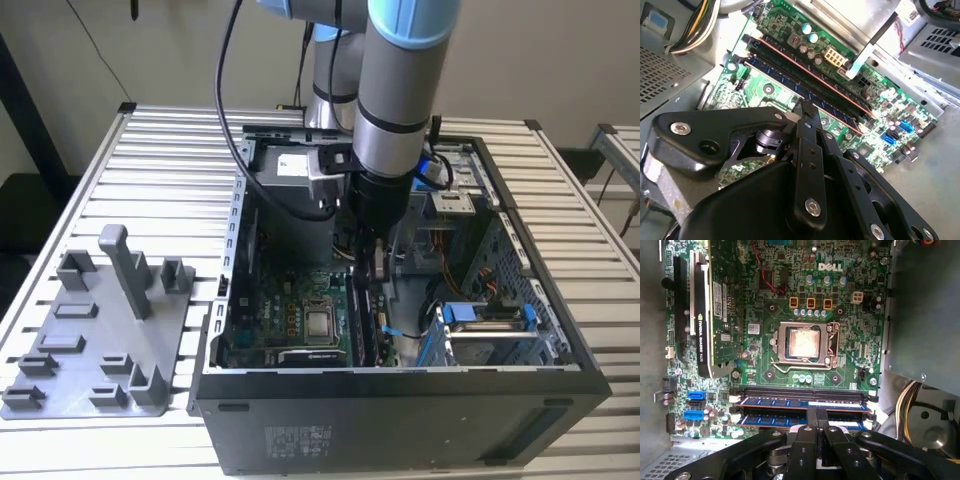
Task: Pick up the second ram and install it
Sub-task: 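Press down the second ram until it locks into place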
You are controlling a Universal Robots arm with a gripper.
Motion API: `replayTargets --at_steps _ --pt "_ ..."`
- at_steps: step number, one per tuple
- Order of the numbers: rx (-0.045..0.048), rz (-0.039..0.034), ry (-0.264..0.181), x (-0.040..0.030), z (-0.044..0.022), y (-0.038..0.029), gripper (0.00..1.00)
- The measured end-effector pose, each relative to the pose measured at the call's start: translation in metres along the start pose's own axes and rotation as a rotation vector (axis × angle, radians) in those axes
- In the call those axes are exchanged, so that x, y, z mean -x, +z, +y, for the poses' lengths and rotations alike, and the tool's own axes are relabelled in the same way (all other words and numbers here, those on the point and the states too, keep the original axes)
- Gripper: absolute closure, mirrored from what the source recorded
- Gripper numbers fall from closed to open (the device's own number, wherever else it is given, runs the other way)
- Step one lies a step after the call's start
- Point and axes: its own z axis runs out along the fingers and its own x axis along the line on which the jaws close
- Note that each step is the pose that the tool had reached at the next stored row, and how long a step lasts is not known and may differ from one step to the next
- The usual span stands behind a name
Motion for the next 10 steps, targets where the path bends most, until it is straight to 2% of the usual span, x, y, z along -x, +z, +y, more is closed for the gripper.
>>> replayTargets --at_steps 3,6,7,10 --pt "0.0002 0.0001 0.000 0.0000 -0.0017 0.0035 0.89" --pt "0.0030 0.0003 0.000 -0.0003 -0.0080 0.0043 0.89" --pt "0.0063 0.0001 0.000 -0.0006 -0.0111 0.0046 0.89" --pt "0.0156 -0.0005 0.000 -0.0021 -0.0122 0.0068 0.89"
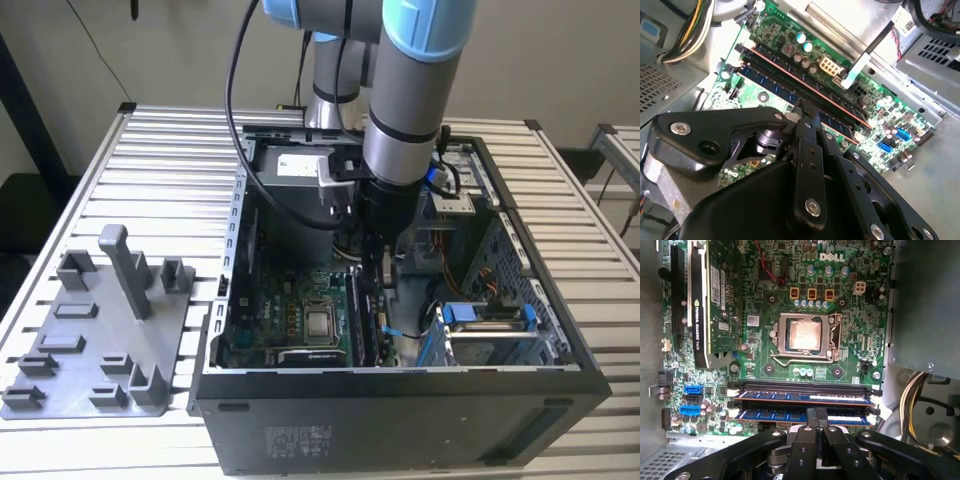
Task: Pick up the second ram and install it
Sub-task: 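Press down the second ram until it locks into place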
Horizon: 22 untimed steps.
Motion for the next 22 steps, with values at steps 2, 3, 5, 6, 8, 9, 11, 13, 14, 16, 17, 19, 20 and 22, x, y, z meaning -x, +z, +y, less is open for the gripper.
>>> replayTargets --at_steps 2,3,5,6,8,9,11,13,14,16,17,19,20,22 --pt "0.0027 0.0000 0.000 -0.0010 0.0000 0.0027 0.89" --pt "0.0042 0.0002 0.000 -0.0015 0.0001 0.0043 0.89" --pt "0.0063 0.0001 0.000 -0.0018 0.0004 0.0072 0.89" --pt "0.0077 0.0001 0.000 -0.0018 0.0008 0.0087 0.89" --pt "0.0088 0.0000 0.000 -0.0017 0.0023 0.0116 0.89" --pt "0.0098 -0.0002 0.000 -0.0017 0.0033 0.0127 0.89" --pt "0.0109 0.0001 0.000 -0.0024 0.0043 0.0133 0.89" --pt "0.0113 0.0000 0.000 -0.0043 0.0044 0.0134 0.89" --pt "0.0113 0.0000 0.000 -0.0047 0.0045 0.0135 0.89" --pt "0.0113 -0.0002 0.000 -0.0046 0.0043 0.0145 0.89" --pt "0.0114 0.0000 0.000 -0.0047 0.0042 0.0151 0.89" --pt "0.0116 0.0000 0.000 -0.0047 0.0037 0.0167 0.89" --pt "0.0118 0.0000 0.000 -0.0047 0.0034 0.0176 0.89" --pt "0.0122 0.0000 0.000 -0.0047 0.0026 0.0196 0.89"
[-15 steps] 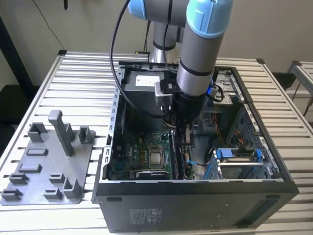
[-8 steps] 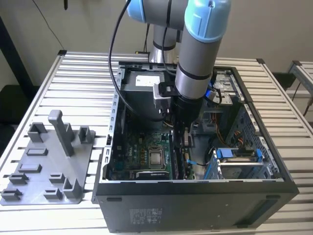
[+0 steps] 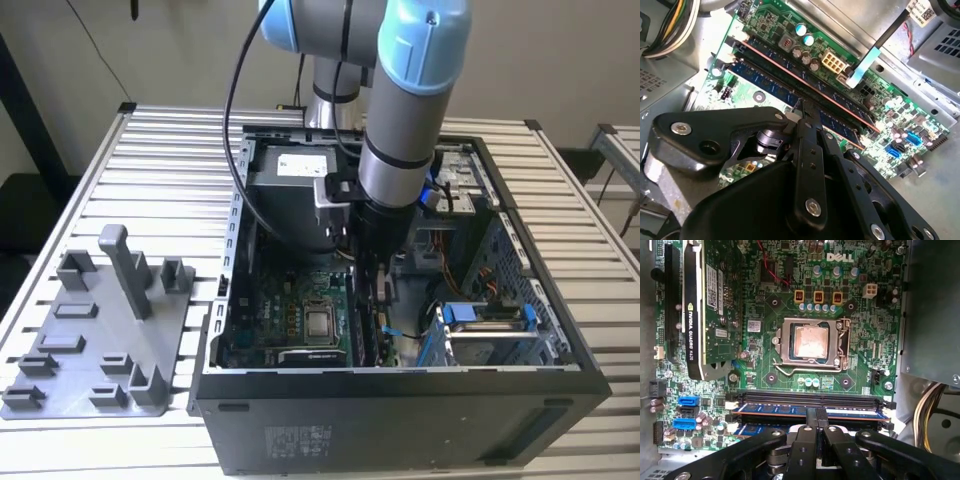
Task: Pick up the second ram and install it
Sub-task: 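Press down the second ram until it locks into place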
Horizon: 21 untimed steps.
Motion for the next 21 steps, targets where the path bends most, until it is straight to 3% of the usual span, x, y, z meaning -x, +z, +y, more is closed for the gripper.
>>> replayTargets --at_steps 6,15,17,21 --pt "0.0028 0.0007 0.000 -0.0002 -0.0021 0.0044 0.89" --pt "0.0081 -0.0002 0.000 -0.0001 -0.0023 0.0058 0.89" --pt "0.0075 -0.0026 0.000 0.0000 -0.0017 0.0029 0.89" --pt "0.0081 -0.0003 0.000 -0.0004 -0.0008 -0.0104 0.89"
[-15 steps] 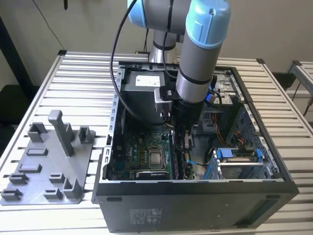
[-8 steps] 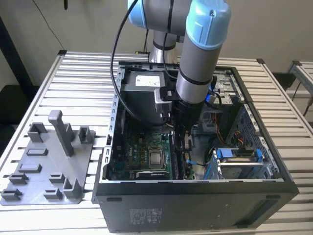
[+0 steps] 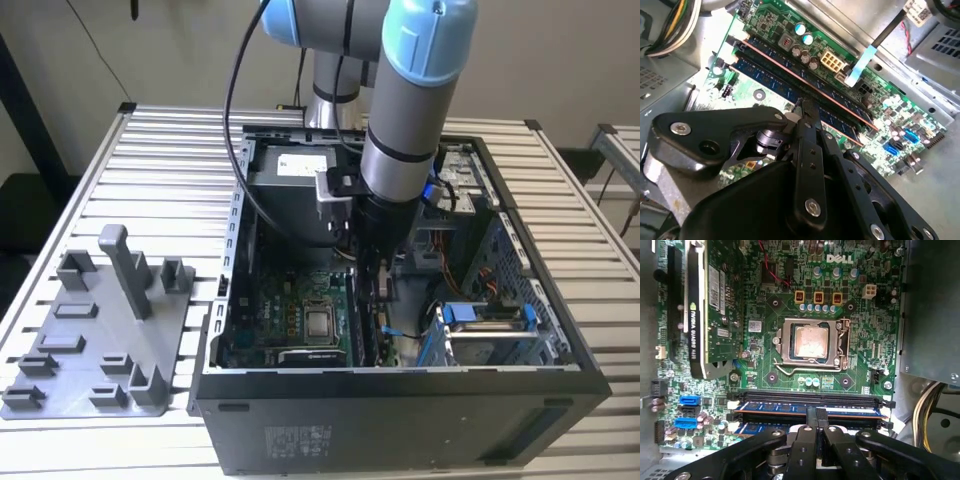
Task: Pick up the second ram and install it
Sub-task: 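Press down the second ram until it locks into place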
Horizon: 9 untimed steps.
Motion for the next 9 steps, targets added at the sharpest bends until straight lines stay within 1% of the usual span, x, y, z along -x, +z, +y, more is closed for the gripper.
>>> replayTargets --at_steps 2,3,6,9 --pt "0.0000 0.0001 0.000 -0.0001 0.0003 -0.0057 0.89" --pt "0.0000 0.0000 0.000 -0.0001 0.0003 -0.0068 0.89" --pt "0.0000 0.0000 0.000 -0.0006 0.0004 -0.0068 0.89" --pt "0.0005 -0.0001 0.000 -0.0025 0.0003 -0.0032 0.89"
